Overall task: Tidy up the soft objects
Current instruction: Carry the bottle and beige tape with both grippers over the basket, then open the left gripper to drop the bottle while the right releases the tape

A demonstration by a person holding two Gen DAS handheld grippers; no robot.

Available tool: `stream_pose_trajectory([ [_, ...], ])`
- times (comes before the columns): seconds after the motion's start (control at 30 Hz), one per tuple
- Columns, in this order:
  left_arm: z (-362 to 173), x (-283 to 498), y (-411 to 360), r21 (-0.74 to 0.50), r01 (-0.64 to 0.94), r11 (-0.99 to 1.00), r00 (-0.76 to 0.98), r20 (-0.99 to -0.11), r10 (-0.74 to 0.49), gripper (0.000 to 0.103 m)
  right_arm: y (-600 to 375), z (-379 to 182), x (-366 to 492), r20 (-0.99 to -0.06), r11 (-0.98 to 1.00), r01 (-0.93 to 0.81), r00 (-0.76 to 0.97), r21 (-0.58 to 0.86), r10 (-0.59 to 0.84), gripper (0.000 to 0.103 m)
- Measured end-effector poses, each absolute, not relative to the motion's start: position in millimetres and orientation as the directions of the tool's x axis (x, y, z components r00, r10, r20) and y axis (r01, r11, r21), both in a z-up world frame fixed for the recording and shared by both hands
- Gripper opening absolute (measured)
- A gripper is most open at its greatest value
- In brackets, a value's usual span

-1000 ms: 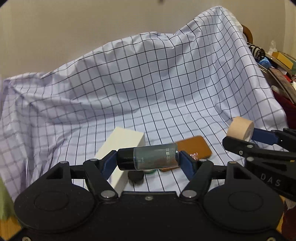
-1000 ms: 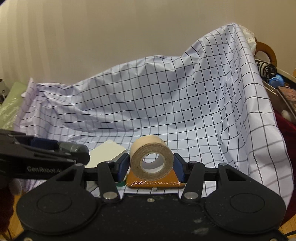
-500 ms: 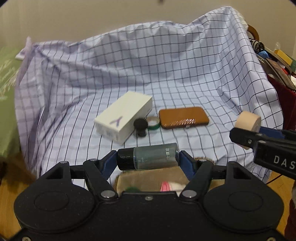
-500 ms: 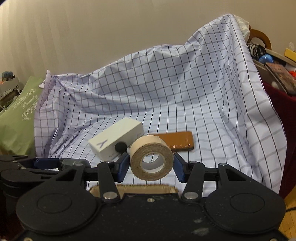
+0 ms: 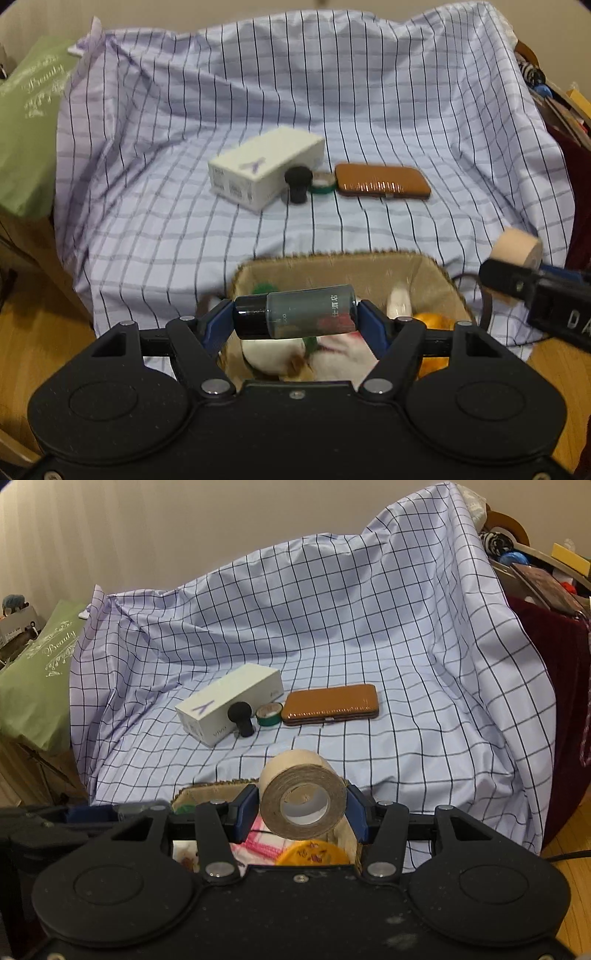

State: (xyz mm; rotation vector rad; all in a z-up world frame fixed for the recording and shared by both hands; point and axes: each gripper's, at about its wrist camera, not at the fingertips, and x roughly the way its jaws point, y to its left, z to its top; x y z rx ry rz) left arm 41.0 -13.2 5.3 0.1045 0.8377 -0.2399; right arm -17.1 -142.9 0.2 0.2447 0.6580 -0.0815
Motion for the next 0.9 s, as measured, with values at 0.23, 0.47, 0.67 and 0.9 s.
stream_pose_trajectory([
  [0.23, -23.0, 35.9, -18.1, -0.014, 0.269, 0.963, 0.579, -0.797, -0.173, 0.067, -139.3, -12.8, -13.5, -0.655, 0.967, 0.166, 0.756, 0.195, 0.002, 0.050],
  [0.47, -34.6, 34.0, -18.9, -0.003, 0.263, 0.965, 0.560, -0.814, -0.155, 0.067, -134.4, -20.6, -9.9, -0.678, 0.971, 0.155, 0.735, 0.183, 0.010, 0.050],
  [0.67, -37.2, 31.2, -17.1, 0.008, 0.253, 0.967, 0.561, -0.816, -0.140, 0.068, -130.4, -24.4, -7.1, -0.689, 0.974, 0.141, 0.725, 0.177, 0.020, 0.050],
  [0.9, -35.5, 26.0, -11.9, 0.027, 0.236, 0.971, 0.583, -0.804, -0.120, 0.074, -123.5, -27.8, -3.0, -0.700, 0.979, 0.120, 0.714, 0.167, 0.032, 0.051],
])
